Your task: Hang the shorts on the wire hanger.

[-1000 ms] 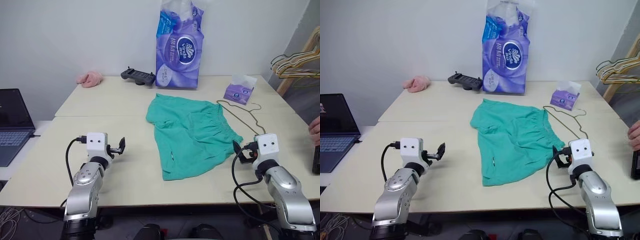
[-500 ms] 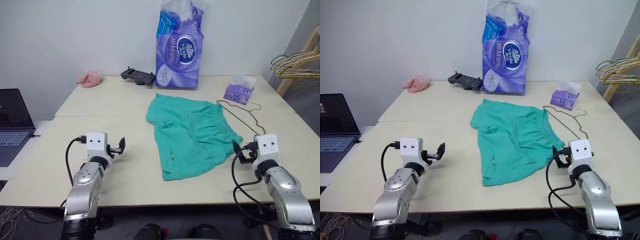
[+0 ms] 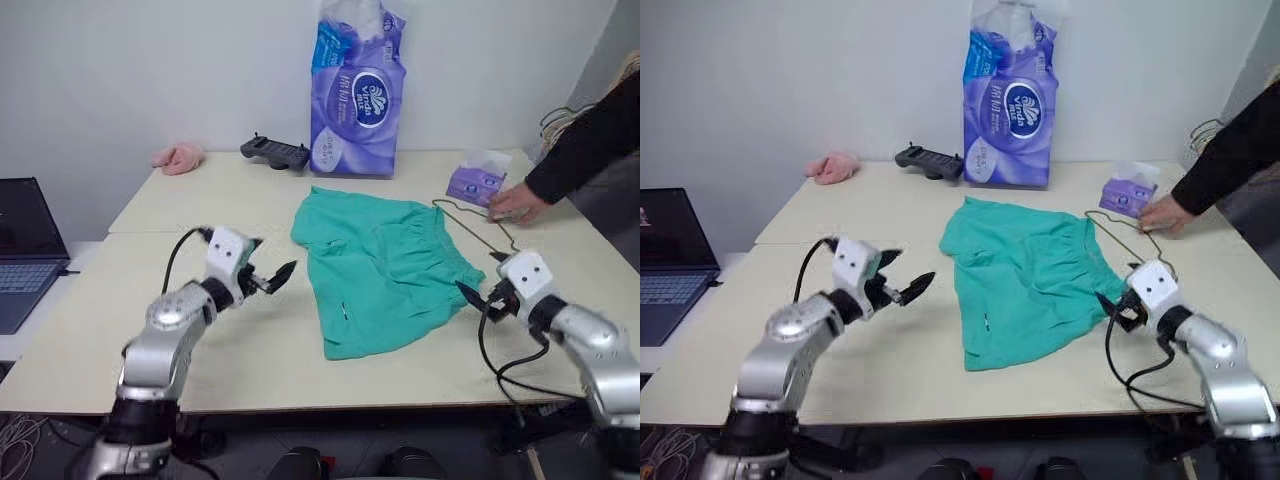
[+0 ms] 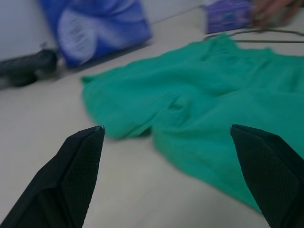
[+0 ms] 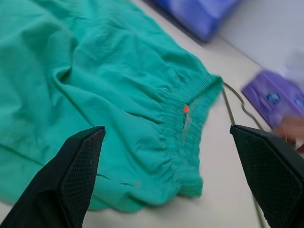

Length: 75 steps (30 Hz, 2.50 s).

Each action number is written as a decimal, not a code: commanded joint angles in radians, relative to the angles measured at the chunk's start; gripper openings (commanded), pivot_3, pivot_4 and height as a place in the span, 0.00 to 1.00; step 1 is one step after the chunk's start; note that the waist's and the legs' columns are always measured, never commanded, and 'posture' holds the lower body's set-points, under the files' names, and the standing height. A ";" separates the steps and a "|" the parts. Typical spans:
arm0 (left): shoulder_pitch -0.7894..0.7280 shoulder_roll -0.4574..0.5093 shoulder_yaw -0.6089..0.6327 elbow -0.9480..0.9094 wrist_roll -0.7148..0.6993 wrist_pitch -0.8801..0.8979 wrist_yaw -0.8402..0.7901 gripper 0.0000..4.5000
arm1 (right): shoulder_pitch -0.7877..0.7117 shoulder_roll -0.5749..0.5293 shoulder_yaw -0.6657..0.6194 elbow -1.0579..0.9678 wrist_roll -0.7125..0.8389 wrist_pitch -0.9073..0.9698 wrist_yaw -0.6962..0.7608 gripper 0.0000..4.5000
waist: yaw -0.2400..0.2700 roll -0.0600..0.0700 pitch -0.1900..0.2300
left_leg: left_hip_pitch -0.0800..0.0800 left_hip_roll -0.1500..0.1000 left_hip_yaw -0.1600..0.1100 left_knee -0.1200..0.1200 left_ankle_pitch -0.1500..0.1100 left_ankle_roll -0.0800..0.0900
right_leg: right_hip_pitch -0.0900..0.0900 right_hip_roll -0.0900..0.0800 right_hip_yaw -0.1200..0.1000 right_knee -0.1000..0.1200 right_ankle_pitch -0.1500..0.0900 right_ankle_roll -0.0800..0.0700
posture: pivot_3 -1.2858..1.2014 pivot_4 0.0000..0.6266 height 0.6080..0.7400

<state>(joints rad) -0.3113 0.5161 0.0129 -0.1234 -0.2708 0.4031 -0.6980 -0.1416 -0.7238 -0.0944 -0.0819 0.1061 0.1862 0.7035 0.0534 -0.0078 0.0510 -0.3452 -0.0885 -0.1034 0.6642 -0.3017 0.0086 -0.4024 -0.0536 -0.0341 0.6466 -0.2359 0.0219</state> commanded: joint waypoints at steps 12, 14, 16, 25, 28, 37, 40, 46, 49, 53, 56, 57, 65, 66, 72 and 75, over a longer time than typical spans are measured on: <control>-0.048 0.090 -0.306 0.045 0.081 -0.075 -0.362 1.00 | -0.265 -0.123 0.197 0.535 -0.167 -0.624 0.306 1.00 | -0.014 0.001 0.008 | -0.001 0.004 0.006 -0.001 -0.001 -0.002 | -0.002 0.001 0.003 -0.002 0.001 -0.008 | 0.53 0.06 1.00; -0.049 0.076 -0.332 0.050 0.078 -0.058 -0.376 1.00 | -0.317 -0.131 0.230 0.639 -0.213 -0.718 0.306 1.00 | -0.017 0.001 0.009 | -0.001 0.004 0.007 -0.001 -0.001 0.000 | -0.002 0.001 0.004 -0.002 0.001 -0.008 | 0.53 0.06 1.00; -0.047 0.063 -0.361 0.044 0.076 -0.035 -0.390 1.00 | -0.373 -0.138 0.266 0.740 -0.266 -0.814 0.293 1.00 | -0.023 0.000 0.009 | -0.001 0.005 0.007 -0.001 -0.001 0.000 | -0.002 0.002 0.004 -0.001 0.001 -0.009 | 0.53 0.06 1.00; -0.063 0.023 -0.482 0.075 0.177 -0.016 -0.360 1.00 | -0.621 -0.104 0.433 1.097 -0.532 -1.081 0.125 1.00 | -0.031 0.001 0.010 | 0.002 0.010 0.014 -0.001 0.001 -0.004 | -0.002 0.008 0.010 0.000 0.003 -0.012 | 0.52 0.05 1.00; -0.090 0.010 -0.511 0.154 0.271 -0.101 -0.305 1.00 | -0.691 -0.066 0.489 1.166 -0.627 -1.089 0.020 1.00 | -0.035 0.000 0.010 | 0.005 0.012 0.021 -0.002 0.001 -0.004 | -0.002 0.010 0.018 0.000 0.003 -0.014 | 0.53 0.05 1.00; -0.134 -0.032 -0.511 0.277 0.339 -0.177 -0.279 0.96 | -0.797 0.002 0.560 1.277 -0.721 -1.091 -0.115 0.86 | -0.034 0.000 0.009 | 0.013 0.013 0.029 0.000 0.000 0.001 | 0.001 0.013 0.027 0.001 0.008 -0.018 | 0.53 0.04 1.00; -0.138 -0.028 -0.502 0.285 0.331 -0.180 -0.291 0.80 | -0.802 0.006 0.567 1.289 -0.732 -1.089 -0.140 0.64 | -0.035 0.000 0.009 | 0.016 0.014 0.029 -0.001 -0.001 0.001 | 0.005 0.014 0.027 0.001 0.008 -0.018 | 0.53 0.04 1.00; -0.134 -0.004 -0.492 0.291 0.321 -0.185 -0.322 0.39 | -0.805 0.009 0.565 1.299 -0.728 -1.091 -0.150 0.15 | -0.046 0.000 0.009 | 0.017 0.015 0.029 -0.001 -0.001 0.001 | 0.005 0.015 0.027 0.001 0.010 -0.015 | 0.53 0.04 1.00; -0.134 0.009 -0.481 0.299 0.316 -0.194 -0.336 0.18 | -0.802 0.008 0.560 1.295 -0.721 -1.099 -0.147 0.00 | -0.054 0.000 0.009 | 0.017 0.015 0.029 -0.001 -0.001 0.001 | 0.005 0.016 0.027 0.002 0.010 -0.015 | 0.53 0.04 1.00; -0.145 0.060 -0.443 0.339 0.319 -0.251 -0.341 0.01 | -0.784 0.019 0.530 1.268 -0.665 -1.110 -0.102 0.00 | -0.061 0.000 0.009 | 0.017 0.016 0.029 -0.001 -0.001 0.001 | 0.005 0.016 0.027 0.002 0.011 -0.015 | 0.53 0.04 1.00; -0.156 0.120 -0.375 0.395 0.306 -0.331 -0.326 0.01 | -0.724 0.052 0.471 1.188 -0.496 -1.106 0.070 0.00 | -0.064 0.000 0.009 | 0.017 0.018 0.029 -0.001 -0.001 0.001 | 0.005 0.018 0.027 0.001 0.012 -0.016 | 0.53 0.04 1.00; -0.149 0.156 -0.348 0.399 0.286 -0.353 -0.353 0.01 | -0.682 0.060 0.457 1.115 -0.418 -1.082 0.144 0.00 | -0.065 -0.002 0.010 | 0.017 0.019 0.029 -0.001 -0.001 0.001 | 0.005 0.019 0.026 0.001 0.012 -0.015 | 0.53 0.05 1.00; 0.114 0.630 -0.270 0.223 0.143 -0.384 -0.795 0.01 | -0.229 -0.036 0.426 0.122 0.038 -0.451 0.452 0.00 | -0.054 0.002 0.014 | 0.012 0.028 0.029 -0.003 -0.007 -0.004 | -0.005 0.026 0.025 0.002 0.010 -0.020 | 0.53 0.05 1.00; 0.153 0.665 -0.258 0.183 0.120 -0.373 -0.818 0.01 | -0.203 -0.049 0.426 0.041 0.055 -0.387 0.460 0.00 | -0.049 0.002 0.014 | 0.011 0.028 0.029 -0.002 -0.007 -0.003 | -0.005 0.026 0.025 0.002 0.010 -0.020 | 0.53 0.05 1.00; 0.188 0.668 -0.251 0.098 0.106 -0.316 -0.792 0.01 | -0.132 -0.121 0.430 -0.121 0.039 -0.256 0.495 0.00 | -0.008 -0.001 0.014 | 0.013 0.028 0.029 0.000 -0.008 -0.002 | -0.001 0.026 0.024 -0.001 0.003 -0.015 | 0.53 0.02 1.00; 0.178 0.647 -0.261 0.092 0.115 -0.297 -0.776 0.01 | -0.099 -0.140 0.433 -0.142 0.031 -0.239 0.501 0.00 | 0.000 -0.004 0.014 | 0.014 0.028 0.029 0.001 -0.008 -0.002 | 0.000 0.027 0.023 0.000 0.003 -0.016 | 0.53 0.02 1.00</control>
<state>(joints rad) -0.1192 1.1486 -0.2673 -0.0366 -0.1859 0.0910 -1.4789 -0.2374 -0.8380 0.3833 -0.2066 0.1385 -0.0666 1.1985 0.0532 -0.0115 0.0652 -0.3309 -0.0593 -0.0735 0.6654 -0.3099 0.0067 -0.4022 -0.0256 -0.0105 0.6472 -0.2326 0.0067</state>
